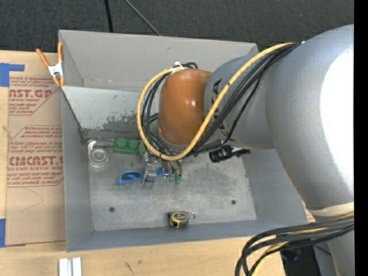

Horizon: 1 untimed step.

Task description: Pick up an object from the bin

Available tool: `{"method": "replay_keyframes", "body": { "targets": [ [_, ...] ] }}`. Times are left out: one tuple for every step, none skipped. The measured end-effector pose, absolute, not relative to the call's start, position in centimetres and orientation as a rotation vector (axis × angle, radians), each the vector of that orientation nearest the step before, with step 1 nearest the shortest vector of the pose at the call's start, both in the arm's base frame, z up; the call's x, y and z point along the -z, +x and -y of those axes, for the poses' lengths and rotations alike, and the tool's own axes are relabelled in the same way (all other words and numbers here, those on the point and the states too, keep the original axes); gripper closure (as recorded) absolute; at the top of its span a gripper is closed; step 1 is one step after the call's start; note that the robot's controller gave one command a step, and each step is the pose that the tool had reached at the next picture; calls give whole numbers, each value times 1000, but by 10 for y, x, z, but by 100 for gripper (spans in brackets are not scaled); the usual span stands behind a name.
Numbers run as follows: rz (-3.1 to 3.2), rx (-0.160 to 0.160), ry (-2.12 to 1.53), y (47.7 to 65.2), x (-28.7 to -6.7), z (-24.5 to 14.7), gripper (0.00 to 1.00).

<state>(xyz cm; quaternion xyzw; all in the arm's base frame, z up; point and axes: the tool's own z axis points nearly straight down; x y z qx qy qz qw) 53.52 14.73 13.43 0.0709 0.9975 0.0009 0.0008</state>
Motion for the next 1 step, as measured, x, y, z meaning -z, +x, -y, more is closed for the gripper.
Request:
{"method": "replay_keyframes", "body": {
  "targets": [
    [-3127,-6,221,537,-201,-148,100]
  ]
}}
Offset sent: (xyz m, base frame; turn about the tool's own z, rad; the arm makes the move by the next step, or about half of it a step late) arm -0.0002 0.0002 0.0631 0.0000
